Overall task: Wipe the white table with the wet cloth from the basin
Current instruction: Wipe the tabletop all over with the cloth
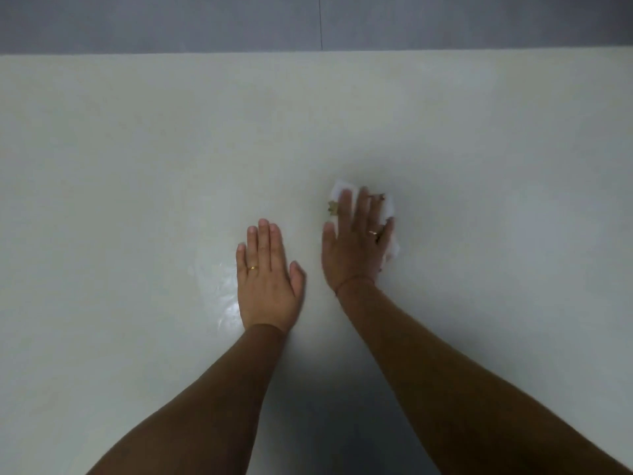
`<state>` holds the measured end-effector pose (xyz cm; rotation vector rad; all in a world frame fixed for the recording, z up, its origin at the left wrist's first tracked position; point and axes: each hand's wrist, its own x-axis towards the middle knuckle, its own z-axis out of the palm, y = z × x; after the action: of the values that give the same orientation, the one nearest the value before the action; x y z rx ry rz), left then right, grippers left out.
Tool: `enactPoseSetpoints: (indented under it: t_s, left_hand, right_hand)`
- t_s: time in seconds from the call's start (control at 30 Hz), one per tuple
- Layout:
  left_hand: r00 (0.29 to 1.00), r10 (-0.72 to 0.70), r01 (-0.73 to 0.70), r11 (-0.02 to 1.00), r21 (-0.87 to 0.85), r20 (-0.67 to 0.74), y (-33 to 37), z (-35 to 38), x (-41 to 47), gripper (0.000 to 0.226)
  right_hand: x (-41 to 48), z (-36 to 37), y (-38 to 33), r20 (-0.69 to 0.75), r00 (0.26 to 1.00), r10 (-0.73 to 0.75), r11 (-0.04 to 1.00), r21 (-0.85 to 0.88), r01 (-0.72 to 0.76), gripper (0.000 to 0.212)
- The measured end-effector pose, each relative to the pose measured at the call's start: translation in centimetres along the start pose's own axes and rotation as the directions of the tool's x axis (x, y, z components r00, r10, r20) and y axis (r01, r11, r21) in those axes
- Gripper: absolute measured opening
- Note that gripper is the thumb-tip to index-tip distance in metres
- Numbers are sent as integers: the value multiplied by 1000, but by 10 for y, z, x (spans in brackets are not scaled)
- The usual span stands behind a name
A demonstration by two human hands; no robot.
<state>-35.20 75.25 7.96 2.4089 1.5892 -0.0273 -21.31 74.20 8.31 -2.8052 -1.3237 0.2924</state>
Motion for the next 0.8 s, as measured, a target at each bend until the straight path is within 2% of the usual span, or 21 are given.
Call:
enactPoseSetpoints:
  t_s: [0.03,0.1,0.17,0.23,0.33,0.4,0.43,0.47,0.5,0.57,0.63,0.67,0.7,0.73,0.8]
  left_hand:
    - [1000,-2,2,1000,6,8,0,-1,-1,65]
    - [1000,-8,8,1000,-12,-11,0,-4,-7,63]
    - [999,-22,19,998,-54,-47,-1,-6,-26,62]
    - [998,-13,7,996,-94,-64,-3,-4,-58,61]
    - [999,44,-46,991,-129,-21,-6,3,-101,60]
    - [998,65,-63,992,-113,8,-11,8,-111,60]
    - [997,71,-69,993,-96,17,-14,10,-113,61]
    - [997,72,-69,994,-82,23,-15,12,-113,62]
    - [997,68,-66,996,-67,26,-16,13,-112,63]
    - [997,62,-60,998,-29,50,-16,15,-111,64]
    - [996,65,-65,998,-5,67,-16,14,-112,64]
    - [996,69,-69,998,-5,65,-17,14,-112,64]
    - [996,71,-70,997,-10,59,-17,14,-112,65]
    - [996,72,-72,997,-17,50,-17,14,-112,65]
    - [996,79,-78,996,-31,33,-15,13,-111,65]
  right_hand:
    - [-19,1,-9,29,988,-151,988,-24,151,62]
    - [-32,0,2,55,911,-408,910,-56,410,60]
    - [-25,-4,34,54,858,-511,853,-90,514,57]
    - [-17,-7,72,44,909,-415,904,-91,418,57]
    - [-15,-11,98,53,995,-81,996,-23,82,57]
    - [-22,-5,78,3,993,120,993,13,-120,58]
    - [-30,-2,61,0,985,175,984,17,-175,60]
    - [-41,2,42,3,986,168,986,4,-168,63]
    - [-56,6,25,5,995,95,995,-20,-95,64]
    - [-92,12,2,50,984,-173,982,-63,176,64]
    - [-106,10,13,107,886,-452,885,-71,460,62]
    - [-103,7,28,129,840,-526,842,-62,537,61]
    - [-98,5,48,119,835,-538,835,-64,547,60]
    - [-93,2,69,103,868,-485,868,-68,493,59]
    - [-85,-6,108,100,961,-256,963,-60,263,60]
